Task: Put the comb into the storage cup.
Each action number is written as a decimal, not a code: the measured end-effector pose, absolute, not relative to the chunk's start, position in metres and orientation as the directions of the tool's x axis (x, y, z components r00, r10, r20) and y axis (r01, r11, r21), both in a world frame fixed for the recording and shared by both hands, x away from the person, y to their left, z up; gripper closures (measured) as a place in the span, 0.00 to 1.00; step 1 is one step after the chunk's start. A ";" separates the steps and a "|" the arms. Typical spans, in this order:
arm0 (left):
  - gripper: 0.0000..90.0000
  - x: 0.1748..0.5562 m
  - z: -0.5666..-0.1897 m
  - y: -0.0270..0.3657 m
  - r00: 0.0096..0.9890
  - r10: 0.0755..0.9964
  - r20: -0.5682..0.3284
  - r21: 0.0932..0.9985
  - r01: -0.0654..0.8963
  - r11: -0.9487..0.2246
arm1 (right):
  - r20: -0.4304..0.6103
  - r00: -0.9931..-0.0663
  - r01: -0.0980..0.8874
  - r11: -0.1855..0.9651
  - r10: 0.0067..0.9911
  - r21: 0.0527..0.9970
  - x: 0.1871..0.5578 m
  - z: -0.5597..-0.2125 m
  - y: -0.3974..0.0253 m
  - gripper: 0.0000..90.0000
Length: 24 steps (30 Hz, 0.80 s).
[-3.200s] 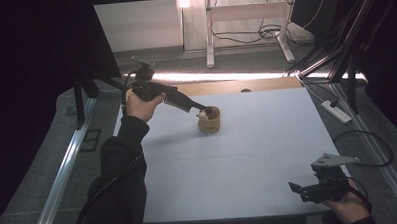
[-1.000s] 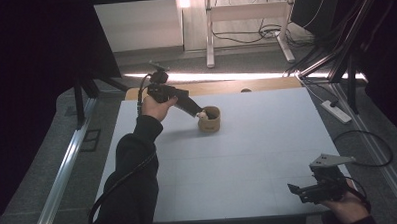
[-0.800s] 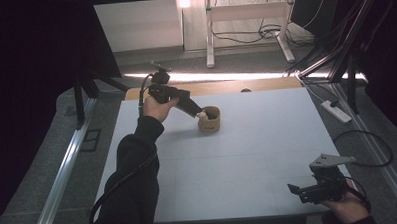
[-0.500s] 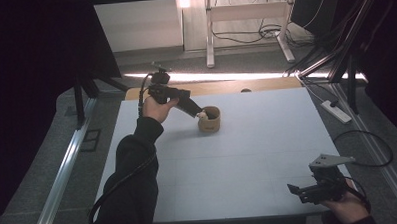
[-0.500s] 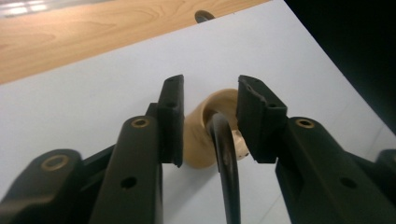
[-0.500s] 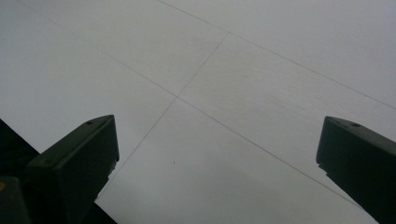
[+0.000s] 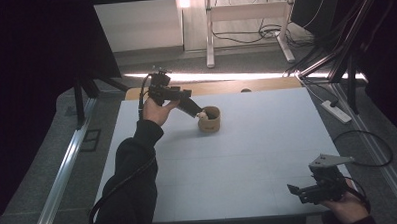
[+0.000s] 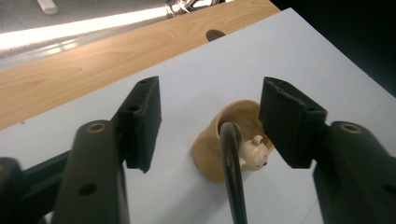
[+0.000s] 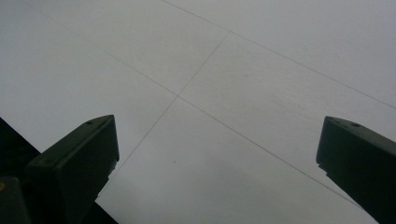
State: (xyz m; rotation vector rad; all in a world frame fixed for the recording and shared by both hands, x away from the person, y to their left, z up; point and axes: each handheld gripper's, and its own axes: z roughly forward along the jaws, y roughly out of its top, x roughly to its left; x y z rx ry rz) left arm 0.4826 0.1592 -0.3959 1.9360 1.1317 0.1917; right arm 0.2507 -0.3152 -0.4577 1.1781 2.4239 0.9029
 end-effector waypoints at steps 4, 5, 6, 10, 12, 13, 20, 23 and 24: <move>0.37 0.480 -0.397 0.159 0.580 0.780 -0.234 0.758 0.611 -0.227 | 0.004 -0.621 0.596 0.469 0.784 0.651 0.251 -0.458 -0.315 0.00; 0.35 0.479 -0.397 0.158 0.583 0.781 -0.224 0.763 0.604 -0.232 | 0.003 -0.621 0.596 0.470 0.784 0.651 0.251 -0.458 -0.315 0.00; 0.34 0.478 -0.397 0.158 0.584 0.783 -0.214 0.767 0.597 -0.235 | 0.003 -0.621 0.596 0.470 0.784 0.651 0.251 -0.458 -0.315 0.00; 0.29 0.475 -0.397 0.158 0.587 0.788 -0.183 0.788 0.567 -0.240 | 0.003 -0.621 0.596 0.470 0.784 0.651 0.251 -0.458 -0.315 0.00; 0.26 0.474 -0.398 0.157 0.589 0.793 -0.156 0.794 0.552 -0.254 | 0.002 -0.623 0.596 0.472 0.783 0.649 0.251 -0.458 -0.315 0.00; 0.25 0.474 -0.398 0.156 0.591 0.793 -0.145 0.796 0.546 -0.261 | 0.002 -0.623 0.596 0.473 0.782 0.649 0.251 -0.458 -0.315 0.00; 0.17 0.469 -0.402 0.152 0.587 0.805 -0.083 0.814 0.507 -0.285 | 0.001 -0.624 0.595 0.474 0.781 0.649 0.251 -0.458 -0.315 0.00; 0.13 0.469 -0.404 0.152 0.575 0.814 -0.082 0.817 0.507 -0.276 | 0.001 -0.625 0.595 0.475 0.781 0.648 0.251 -0.458 -0.315 0.00; 0.11 0.468 -0.404 0.152 0.569 0.818 -0.083 0.819 0.506 -0.268 | 0.001 -0.625 0.595 0.475 0.781 0.648 0.251 -0.458 -0.315 0.00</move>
